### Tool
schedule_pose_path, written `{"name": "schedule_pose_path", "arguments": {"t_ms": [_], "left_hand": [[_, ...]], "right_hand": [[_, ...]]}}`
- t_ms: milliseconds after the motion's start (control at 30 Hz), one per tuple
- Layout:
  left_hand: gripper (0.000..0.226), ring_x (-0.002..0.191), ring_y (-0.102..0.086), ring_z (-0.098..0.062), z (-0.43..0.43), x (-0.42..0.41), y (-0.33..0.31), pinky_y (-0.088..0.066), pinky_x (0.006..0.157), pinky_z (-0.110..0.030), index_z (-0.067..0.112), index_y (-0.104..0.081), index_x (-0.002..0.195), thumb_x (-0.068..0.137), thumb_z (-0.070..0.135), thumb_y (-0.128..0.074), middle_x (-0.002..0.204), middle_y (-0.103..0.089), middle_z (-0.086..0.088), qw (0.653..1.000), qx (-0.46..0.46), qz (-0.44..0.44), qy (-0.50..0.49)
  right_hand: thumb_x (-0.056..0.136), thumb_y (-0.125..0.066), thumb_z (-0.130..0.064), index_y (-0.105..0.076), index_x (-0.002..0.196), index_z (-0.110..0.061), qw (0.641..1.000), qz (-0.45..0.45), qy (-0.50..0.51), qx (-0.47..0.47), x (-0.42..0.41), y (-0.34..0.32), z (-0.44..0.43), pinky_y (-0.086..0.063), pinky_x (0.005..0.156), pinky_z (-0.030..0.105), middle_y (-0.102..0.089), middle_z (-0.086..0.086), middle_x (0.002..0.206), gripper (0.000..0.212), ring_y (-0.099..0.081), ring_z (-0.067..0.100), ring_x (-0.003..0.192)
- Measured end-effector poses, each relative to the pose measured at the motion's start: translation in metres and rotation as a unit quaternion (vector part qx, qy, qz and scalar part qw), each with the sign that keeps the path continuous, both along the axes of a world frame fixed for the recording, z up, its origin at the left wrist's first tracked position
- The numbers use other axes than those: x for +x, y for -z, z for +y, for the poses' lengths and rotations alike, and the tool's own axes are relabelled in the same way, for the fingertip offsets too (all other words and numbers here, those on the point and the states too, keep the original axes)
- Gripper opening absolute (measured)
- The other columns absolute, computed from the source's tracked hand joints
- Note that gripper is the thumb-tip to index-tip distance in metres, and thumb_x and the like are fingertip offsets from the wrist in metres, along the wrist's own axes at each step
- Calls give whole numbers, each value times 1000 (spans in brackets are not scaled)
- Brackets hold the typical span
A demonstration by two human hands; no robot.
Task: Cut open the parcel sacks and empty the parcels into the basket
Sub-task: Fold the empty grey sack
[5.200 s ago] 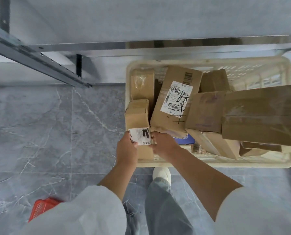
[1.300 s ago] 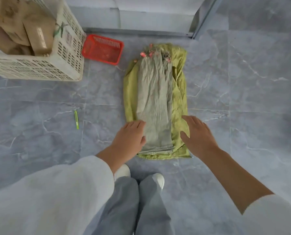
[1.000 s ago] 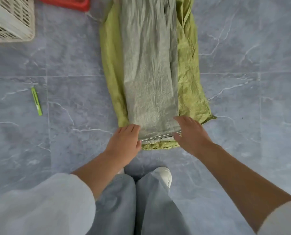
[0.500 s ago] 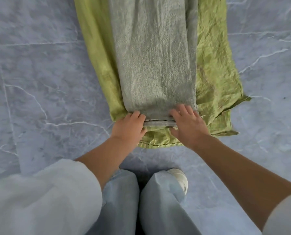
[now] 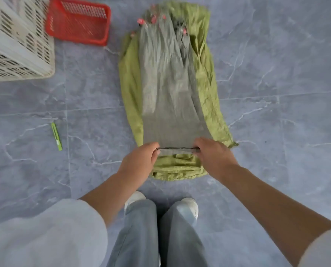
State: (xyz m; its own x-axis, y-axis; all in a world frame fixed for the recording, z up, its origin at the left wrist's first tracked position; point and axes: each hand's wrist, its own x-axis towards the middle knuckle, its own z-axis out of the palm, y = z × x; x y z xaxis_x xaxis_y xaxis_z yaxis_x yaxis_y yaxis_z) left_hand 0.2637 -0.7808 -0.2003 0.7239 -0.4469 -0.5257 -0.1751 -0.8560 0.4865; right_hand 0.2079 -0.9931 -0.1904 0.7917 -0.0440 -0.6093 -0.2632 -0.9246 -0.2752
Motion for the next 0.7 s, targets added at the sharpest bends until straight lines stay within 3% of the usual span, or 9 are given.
{"name": "schedule_pose_path", "arguments": {"t_ms": [133, 233, 300, 400, 567, 700], "left_hand": [[19, 67, -50, -16, -3, 29, -120, -31, 54, -29, 23, -51, 93, 102, 34, -40, 68, -46, 5, 999, -20, -34, -8], [20, 81, -58, -19, -7, 62, -239, -40, 64, -32, 24, -58, 104, 102, 36, -41, 83, -58, 7, 996, -43, -79, -14], [21, 88, -62, -23, -9, 77, -318, -44, 70, -33, 20, -62, 110, 101, 30, -46, 93, -66, -1, 990, -70, -120, -29], [22, 95, -64, -26, -12, 90, -414, -45, 75, -33, 18, -65, 114, 99, 26, -51, 102, -70, -4, 978, -93, -183, -47], [21, 96, -67, -27, -13, 87, -524, -51, 84, -38, 17, -69, 113, 96, 23, -57, 104, -73, -5, 939, -144, -307, -58], [18, 92, -67, -24, -2, 76, -580, -54, 81, -38, 15, -68, 110, 96, 20, -57, 98, -70, 1, 934, -206, -275, -94]], "right_hand": [[95, -52, -20, -60, 104, -26, 997, -27, 70, 19, 28, -127, -21, -35, 67, 26, -55, -6, 92, 14, -57, 20, 87], [97, -49, -20, -64, 110, -29, 995, -67, 69, 16, 58, -239, -38, -40, 68, 29, -55, -7, 96, 21, -56, 17, 88], [98, -48, -19, -65, 110, -28, 991, -104, 77, 25, 70, -316, -42, -45, 70, 34, -54, -6, 94, 23, -57, 19, 89], [96, -47, -15, -66, 104, -28, 978, -178, 96, 47, 75, -410, -44, -38, 67, 29, -50, -11, 88, 24, -55, 18, 86], [95, -46, -16, -62, 99, -25, 964, -248, 78, 52, 65, -520, -41, -40, 70, 31, -58, -7, 96, 19, -56, 20, 89], [95, -46, -17, -60, 95, -22, 956, -279, 68, 56, 58, -588, -34, -50, 77, 37, -64, -1, 95, 15, -58, 24, 89]]}}
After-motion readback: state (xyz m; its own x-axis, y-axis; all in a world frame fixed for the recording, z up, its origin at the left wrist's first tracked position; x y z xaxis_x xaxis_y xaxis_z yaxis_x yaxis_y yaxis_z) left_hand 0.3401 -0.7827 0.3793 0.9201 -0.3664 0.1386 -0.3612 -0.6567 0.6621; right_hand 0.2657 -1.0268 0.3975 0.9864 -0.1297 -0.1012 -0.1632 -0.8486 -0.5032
